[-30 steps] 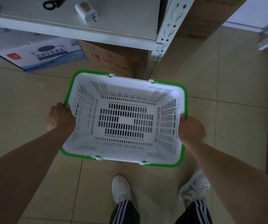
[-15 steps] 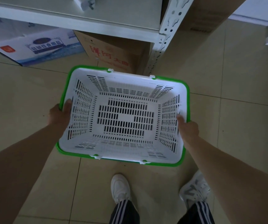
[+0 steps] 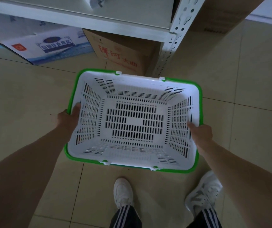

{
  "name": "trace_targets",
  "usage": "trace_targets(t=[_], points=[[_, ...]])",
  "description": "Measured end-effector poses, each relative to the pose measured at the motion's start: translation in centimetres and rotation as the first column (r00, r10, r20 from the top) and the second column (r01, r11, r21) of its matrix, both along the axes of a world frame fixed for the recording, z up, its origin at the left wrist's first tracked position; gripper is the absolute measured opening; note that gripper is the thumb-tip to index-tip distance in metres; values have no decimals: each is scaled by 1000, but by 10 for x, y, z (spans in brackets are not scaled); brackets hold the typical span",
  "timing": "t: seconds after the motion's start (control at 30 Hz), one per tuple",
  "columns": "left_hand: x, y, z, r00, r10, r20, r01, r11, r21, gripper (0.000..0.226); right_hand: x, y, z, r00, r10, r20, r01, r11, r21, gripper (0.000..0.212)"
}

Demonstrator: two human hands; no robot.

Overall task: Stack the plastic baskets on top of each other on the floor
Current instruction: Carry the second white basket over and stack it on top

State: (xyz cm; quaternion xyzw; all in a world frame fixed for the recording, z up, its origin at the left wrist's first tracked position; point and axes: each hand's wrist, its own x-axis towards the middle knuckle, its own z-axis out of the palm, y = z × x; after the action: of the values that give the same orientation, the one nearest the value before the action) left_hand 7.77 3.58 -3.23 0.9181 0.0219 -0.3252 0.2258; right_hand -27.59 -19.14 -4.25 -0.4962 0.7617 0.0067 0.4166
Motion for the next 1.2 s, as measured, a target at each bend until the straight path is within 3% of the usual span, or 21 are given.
trace_targets(t=[0.53,0.8,1.1,1.2], points=[[-124,-47,3,989,148,-18,-149,985,-88,55,-96,-78,13,999,22,-30,-23,1000,-17,30],[-190,-135,6,997,72,-35,-75,993,-94,64,-176,-148,25,998,-31,-49,29,999,-38,32],[-235,-260,3,1000,12,-25,-15,987,-157,54,-232,-245,29,994,-104,-26,102,992,-71,26],[-236,-297,-1,1000,-12,-15,9,986,-166,53,-234,-282,27,994,-106,-24,104,991,-85,34]])
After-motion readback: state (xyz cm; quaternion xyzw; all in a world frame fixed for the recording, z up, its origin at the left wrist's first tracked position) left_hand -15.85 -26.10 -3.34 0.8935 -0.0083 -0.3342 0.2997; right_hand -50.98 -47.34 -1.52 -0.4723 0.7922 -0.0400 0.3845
